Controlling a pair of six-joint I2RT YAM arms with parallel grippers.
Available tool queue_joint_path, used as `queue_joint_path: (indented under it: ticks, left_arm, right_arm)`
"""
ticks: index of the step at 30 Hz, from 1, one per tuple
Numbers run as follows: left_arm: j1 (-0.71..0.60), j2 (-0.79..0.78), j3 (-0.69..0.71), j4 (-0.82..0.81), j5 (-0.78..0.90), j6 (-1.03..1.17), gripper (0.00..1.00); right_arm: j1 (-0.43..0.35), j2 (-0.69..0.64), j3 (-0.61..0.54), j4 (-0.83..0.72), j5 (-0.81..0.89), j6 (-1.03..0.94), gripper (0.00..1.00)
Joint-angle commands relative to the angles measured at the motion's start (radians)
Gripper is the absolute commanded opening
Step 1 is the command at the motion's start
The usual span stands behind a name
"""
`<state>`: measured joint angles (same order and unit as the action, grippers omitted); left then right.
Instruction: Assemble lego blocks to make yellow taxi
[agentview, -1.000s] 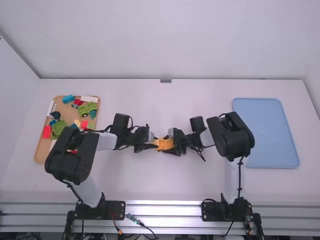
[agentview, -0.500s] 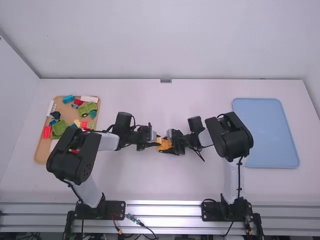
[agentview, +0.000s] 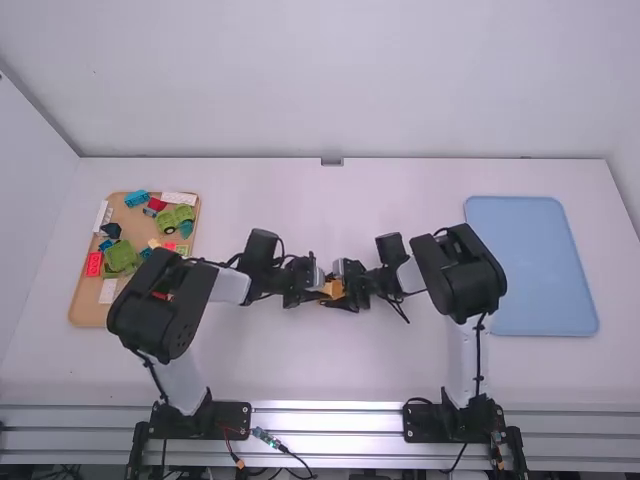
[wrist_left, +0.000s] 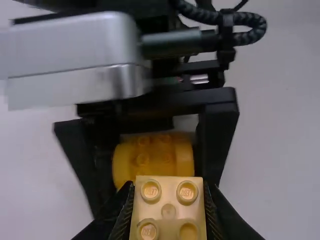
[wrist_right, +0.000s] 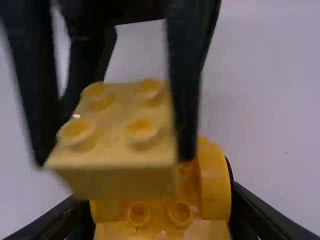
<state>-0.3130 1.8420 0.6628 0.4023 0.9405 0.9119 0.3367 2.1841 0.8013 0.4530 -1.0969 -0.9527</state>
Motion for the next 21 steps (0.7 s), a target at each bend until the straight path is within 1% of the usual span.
queue_joint_path:
  ticks: [1, 4, 5, 8, 13, 21]
  left_arm:
    - [-0.022, 0.006, 0.017, -0.01, -0.019, -0.006, 0.02]
    - [-0.021, 0.006, 0.018, -0.016, -0.02, -0.006, 0.02]
    - [-0.018, 0.006, 0.018, -0.016, -0.026, -0.006, 0.02]
    - [-0.017, 0.006, 0.018, -0.016, -0.052, -0.004, 0.02]
    - [-0.02, 0.006, 0.018, -0.016, -0.067, -0.005, 0.02]
    - [-0.02, 0.006, 0.053, -0.065, -0.062, -0.007, 0.02]
  right_arm:
    - [-0.002, 0.018, 0.01, -0.009, 0.019, 0.005, 0.65]
    - [-0.002, 0.018, 0.01, -0.013, 0.021, 0.005, 0.59]
    - [-0.002, 0.018, 0.01, -0.013, 0.02, 0.005, 0.55]
    - [-0.002, 0.018, 0.006, -0.015, 0.02, 0.005, 0.48]
    - [-0.001, 0.018, -0.01, -0.012, 0.013, -0.021, 0.47]
    - [-0.002, 0.018, -0.034, 0.015, -0.013, -0.025, 0.44]
